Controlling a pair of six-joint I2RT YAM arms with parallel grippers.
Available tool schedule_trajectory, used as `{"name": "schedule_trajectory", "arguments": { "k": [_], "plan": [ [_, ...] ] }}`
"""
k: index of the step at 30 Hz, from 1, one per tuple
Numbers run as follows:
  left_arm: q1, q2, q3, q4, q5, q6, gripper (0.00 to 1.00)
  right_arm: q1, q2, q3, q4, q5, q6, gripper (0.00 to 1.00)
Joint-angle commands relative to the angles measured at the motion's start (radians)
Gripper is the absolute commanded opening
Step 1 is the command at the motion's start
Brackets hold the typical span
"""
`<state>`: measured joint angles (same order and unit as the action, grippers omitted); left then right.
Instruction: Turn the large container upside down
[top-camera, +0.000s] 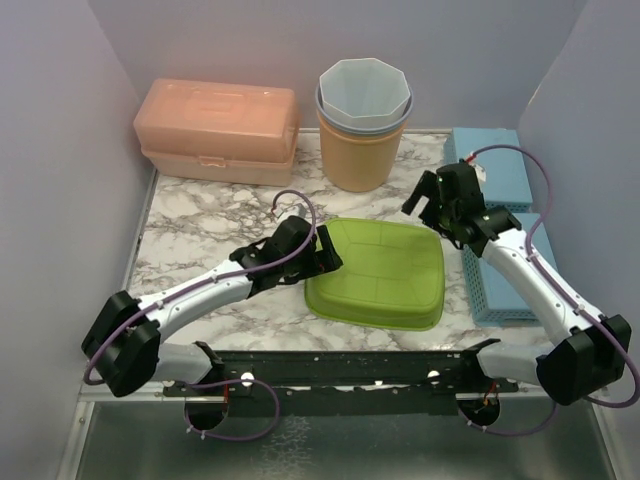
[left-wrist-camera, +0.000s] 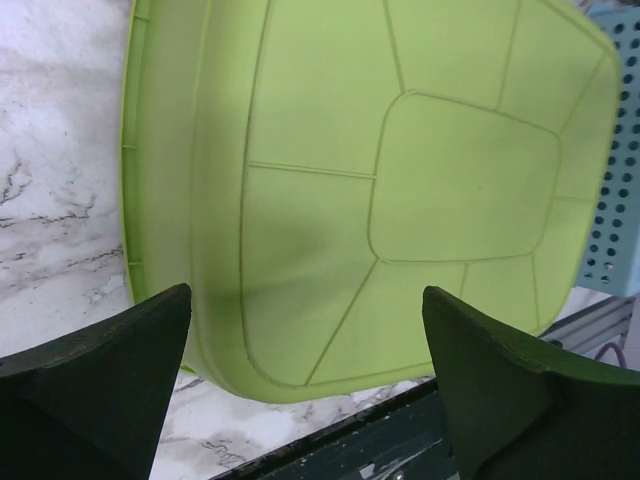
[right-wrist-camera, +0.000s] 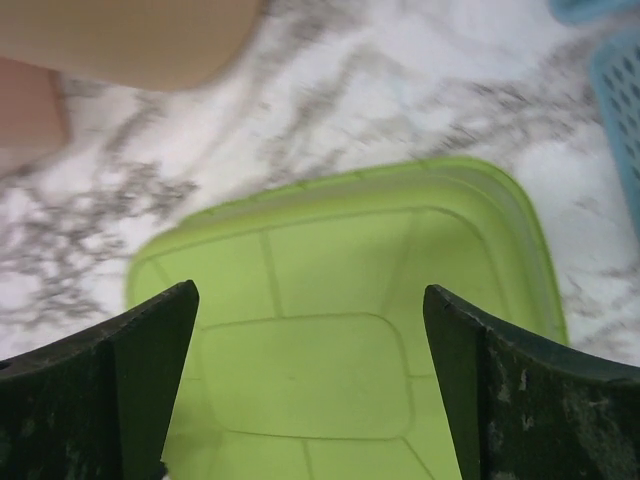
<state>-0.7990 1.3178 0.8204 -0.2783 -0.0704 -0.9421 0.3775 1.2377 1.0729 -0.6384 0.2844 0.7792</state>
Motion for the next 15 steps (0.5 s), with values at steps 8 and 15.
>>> {"name": "schedule_trajectory", "arguments": {
  "k": [8,15],
  "plan": [
    [0.056,-0.087,0.081,-0.181,-0.125,0.115,0.99,0.000,0.290,0.603,0.126,-0.481,-0.427,0.78],
    [0.211,-0.087,0.084,-0.185,-0.029,0.188,0.99,0.073,0.599,1.009,-0.034,-0.438,-0.641,0.63]
  ]
}}
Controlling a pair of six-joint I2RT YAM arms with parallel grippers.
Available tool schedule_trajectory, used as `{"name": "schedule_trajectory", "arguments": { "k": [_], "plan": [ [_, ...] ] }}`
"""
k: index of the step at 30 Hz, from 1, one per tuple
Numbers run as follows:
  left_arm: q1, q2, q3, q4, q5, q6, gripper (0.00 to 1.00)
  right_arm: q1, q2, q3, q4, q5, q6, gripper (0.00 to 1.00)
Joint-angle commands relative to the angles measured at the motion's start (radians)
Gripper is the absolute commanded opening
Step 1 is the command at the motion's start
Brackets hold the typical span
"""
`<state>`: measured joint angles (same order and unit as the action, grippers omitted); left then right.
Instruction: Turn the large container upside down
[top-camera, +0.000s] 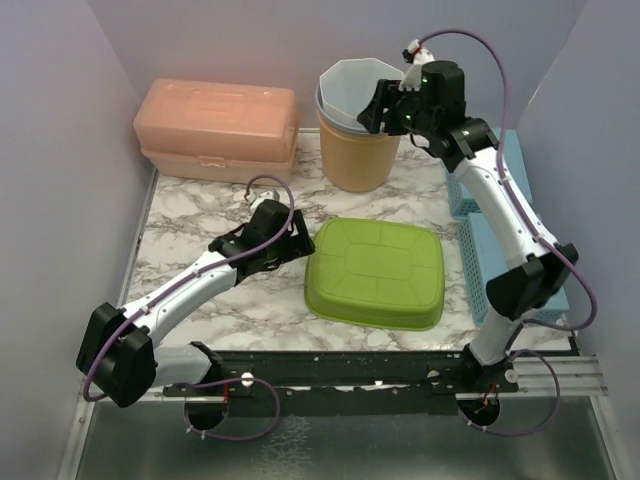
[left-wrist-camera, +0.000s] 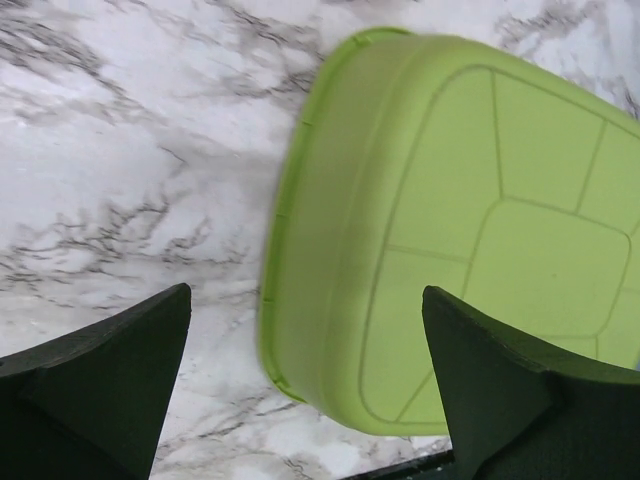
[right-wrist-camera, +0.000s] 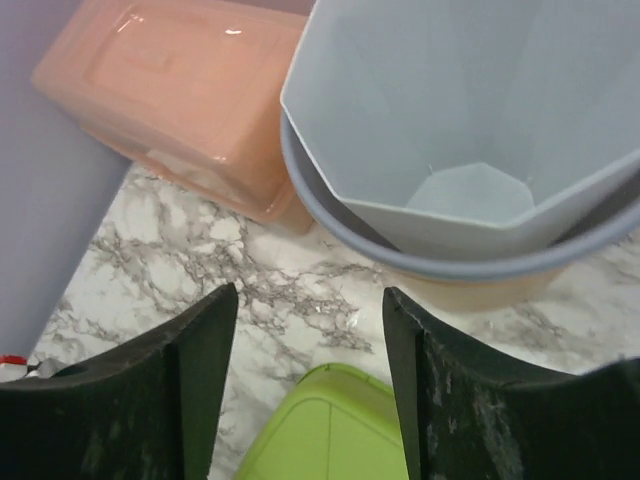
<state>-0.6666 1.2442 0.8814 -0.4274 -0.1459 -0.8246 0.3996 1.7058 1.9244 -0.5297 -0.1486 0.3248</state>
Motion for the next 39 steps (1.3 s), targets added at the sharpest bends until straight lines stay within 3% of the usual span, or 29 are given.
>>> {"name": "schedule_trajectory", "arguments": {
  "k": [1,5,10,13,15,21,24,39],
  "plan": [
    [0.094,-0.009,0.025,-0.036,0.064,0.083,0.99,0.072,0.167,0.203,-0.170,0.035,-0.220,0.61],
    [0.119,-0.003,0.032,-0.049,0.083,0.108,0.99,0.099,0.229,0.307,-0.192,0.142,-0.277,0.59],
    [0.128,-0.011,0.011,-0.050,0.083,0.096,0.99,0.101,0.205,0.303,-0.087,0.142,-0.316,0.60],
    [0.128,-0.022,0.014,-0.054,0.089,0.092,0.99,0.100,0.214,0.302,-0.003,0.188,-0.347,0.50],
    [0.128,-0.037,0.019,-0.054,0.097,0.087,0.99,0.100,0.241,0.312,0.028,0.189,-0.369,0.53],
    [0.128,-0.064,0.061,-0.103,0.109,0.099,0.99,0.100,0.438,0.612,-0.093,0.084,-0.342,0.54],
    [0.129,-0.084,0.090,-0.127,0.120,0.098,0.99,0.099,0.432,0.551,-0.039,0.011,-0.306,0.54],
    [0.130,-0.126,0.103,-0.163,0.106,0.095,0.99,0.098,0.529,0.577,-0.067,-0.028,-0.294,0.50]
  ]
}}
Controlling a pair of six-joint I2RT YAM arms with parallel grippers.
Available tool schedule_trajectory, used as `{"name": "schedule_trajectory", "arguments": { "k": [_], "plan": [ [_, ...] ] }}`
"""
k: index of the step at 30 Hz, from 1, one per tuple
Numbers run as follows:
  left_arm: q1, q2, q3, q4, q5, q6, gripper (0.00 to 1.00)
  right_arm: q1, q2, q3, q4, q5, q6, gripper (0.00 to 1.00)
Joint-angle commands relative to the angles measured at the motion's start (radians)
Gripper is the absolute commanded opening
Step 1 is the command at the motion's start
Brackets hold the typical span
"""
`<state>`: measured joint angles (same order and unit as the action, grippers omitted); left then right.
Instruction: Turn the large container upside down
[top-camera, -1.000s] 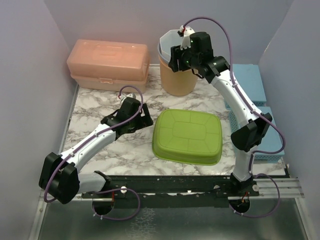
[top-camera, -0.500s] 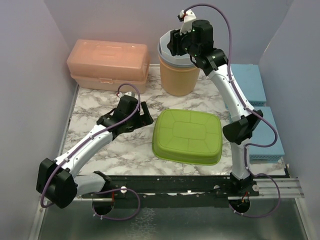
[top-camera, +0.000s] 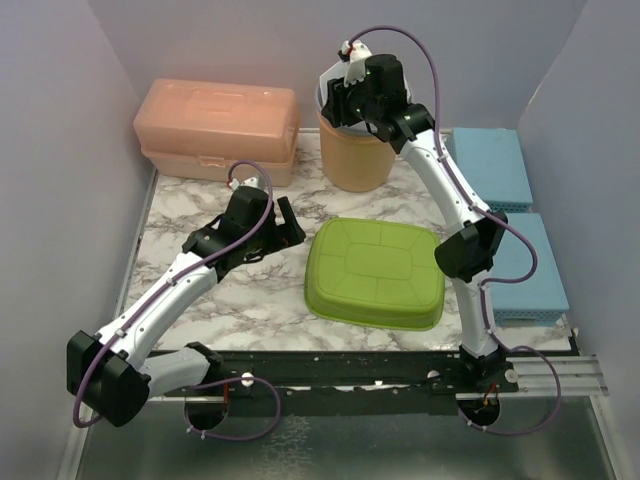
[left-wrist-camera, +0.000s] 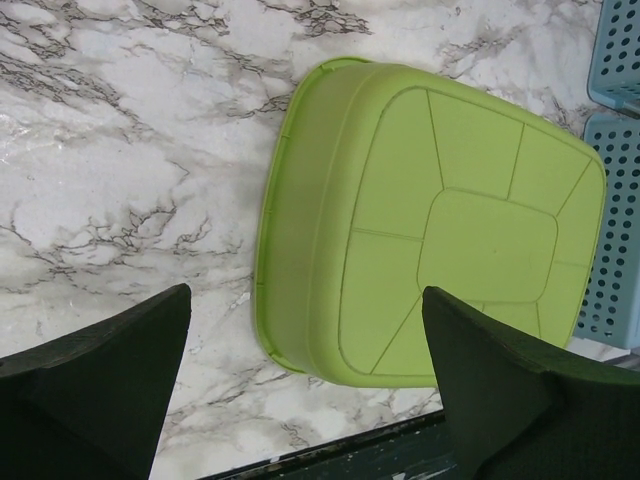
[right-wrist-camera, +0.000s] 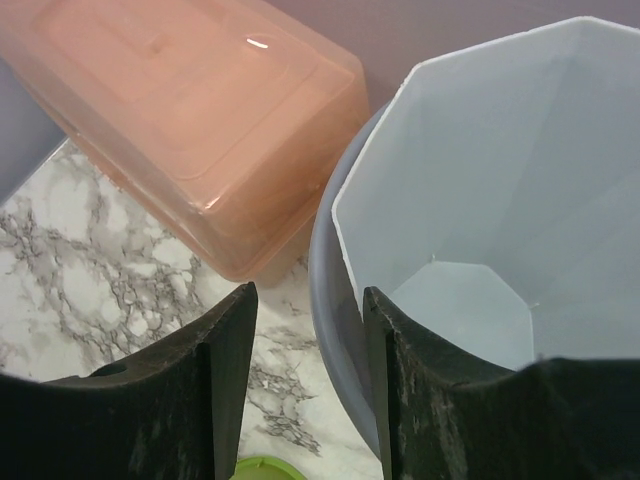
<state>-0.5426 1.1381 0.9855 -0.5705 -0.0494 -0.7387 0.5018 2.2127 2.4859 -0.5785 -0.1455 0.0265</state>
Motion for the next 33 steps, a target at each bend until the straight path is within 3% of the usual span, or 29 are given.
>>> {"name": "schedule_trajectory", "arguments": {
  "k": [1,11,16,26,33],
  "plan": [
    [0.006,-0.023,-0.003,-0.021,0.010,0.009,0.99,-0.005,0.025,0.013,-0.015,-0.033,0.005,0.50],
    [0.006,-0.048,-0.002,-0.042,-0.009,0.008,0.99,-0.005,0.045,0.005,-0.009,0.001,-0.009,0.46],
    [0.006,-0.048,-0.010,-0.042,-0.013,0.004,0.99,-0.004,0.048,-0.017,-0.004,0.018,-0.017,0.38],
    [0.006,-0.061,-0.017,-0.042,-0.020,-0.002,0.99,-0.003,0.066,-0.021,-0.004,0.113,-0.078,0.38],
    [0.006,-0.062,-0.014,-0.042,-0.027,-0.010,0.99,-0.002,0.049,-0.028,-0.001,0.022,-0.042,0.19]
  ]
}}
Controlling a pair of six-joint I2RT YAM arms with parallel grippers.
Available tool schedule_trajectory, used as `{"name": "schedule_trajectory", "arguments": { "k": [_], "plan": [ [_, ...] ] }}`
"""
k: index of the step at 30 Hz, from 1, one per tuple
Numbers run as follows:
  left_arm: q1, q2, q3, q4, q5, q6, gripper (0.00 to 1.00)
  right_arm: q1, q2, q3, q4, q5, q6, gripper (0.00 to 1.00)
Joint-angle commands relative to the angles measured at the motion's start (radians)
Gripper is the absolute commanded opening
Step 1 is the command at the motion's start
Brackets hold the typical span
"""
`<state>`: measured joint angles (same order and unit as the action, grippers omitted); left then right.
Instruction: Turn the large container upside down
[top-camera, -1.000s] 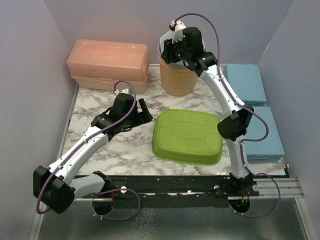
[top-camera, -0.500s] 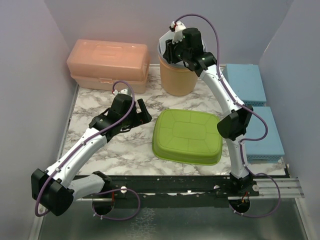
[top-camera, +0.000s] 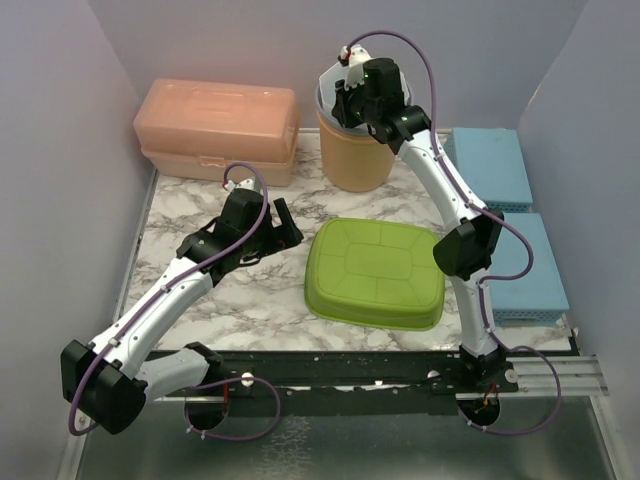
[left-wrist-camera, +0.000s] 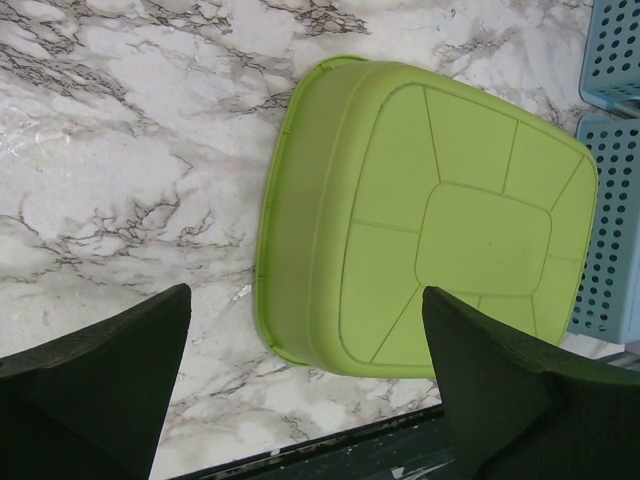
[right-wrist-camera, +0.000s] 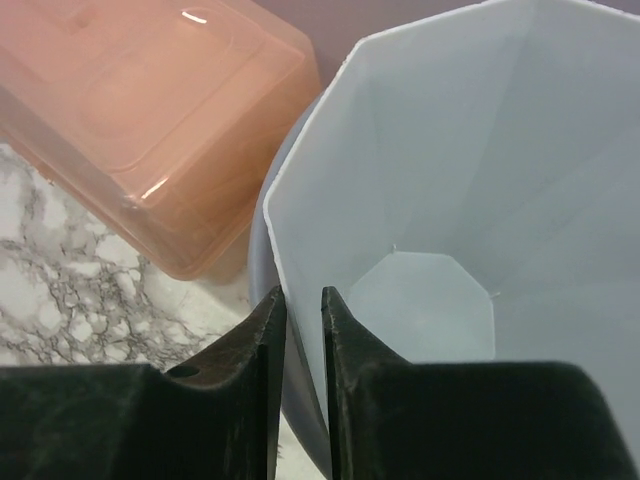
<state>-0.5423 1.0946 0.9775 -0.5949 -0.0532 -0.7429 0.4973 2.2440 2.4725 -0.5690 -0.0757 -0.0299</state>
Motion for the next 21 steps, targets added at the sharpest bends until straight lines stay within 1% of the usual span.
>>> {"name": "schedule_trajectory", "arguments": {
  "k": [1,3,6,9,14,21],
  "plan": [
    [0.005,-0.019,-0.005,-0.017,-0.023,-0.006,0.99,0.004,0.014,-0.018,-0.010,-0.061,0.024,0.18],
    [0.005,-0.022,-0.007,-0.017,-0.025,-0.006,0.99,0.003,0.005,-0.022,-0.010,-0.102,0.054,0.10],
    [0.005,-0.035,-0.013,-0.017,-0.033,-0.011,0.99,0.003,-0.008,-0.021,-0.006,-0.170,0.104,0.03],
    [0.005,-0.044,-0.013,-0.018,-0.037,-0.011,0.99,0.004,-0.023,-0.030,-0.007,-0.242,0.120,0.01],
    [0.005,-0.048,0.005,-0.044,-0.063,0.007,0.99,0.006,-0.042,-0.043,-0.024,-0.257,0.144,0.01],
    [0.005,-0.048,0.027,-0.070,-0.102,0.019,0.99,0.021,-0.082,-0.090,-0.032,-0.369,0.189,0.00]
  ]
}}
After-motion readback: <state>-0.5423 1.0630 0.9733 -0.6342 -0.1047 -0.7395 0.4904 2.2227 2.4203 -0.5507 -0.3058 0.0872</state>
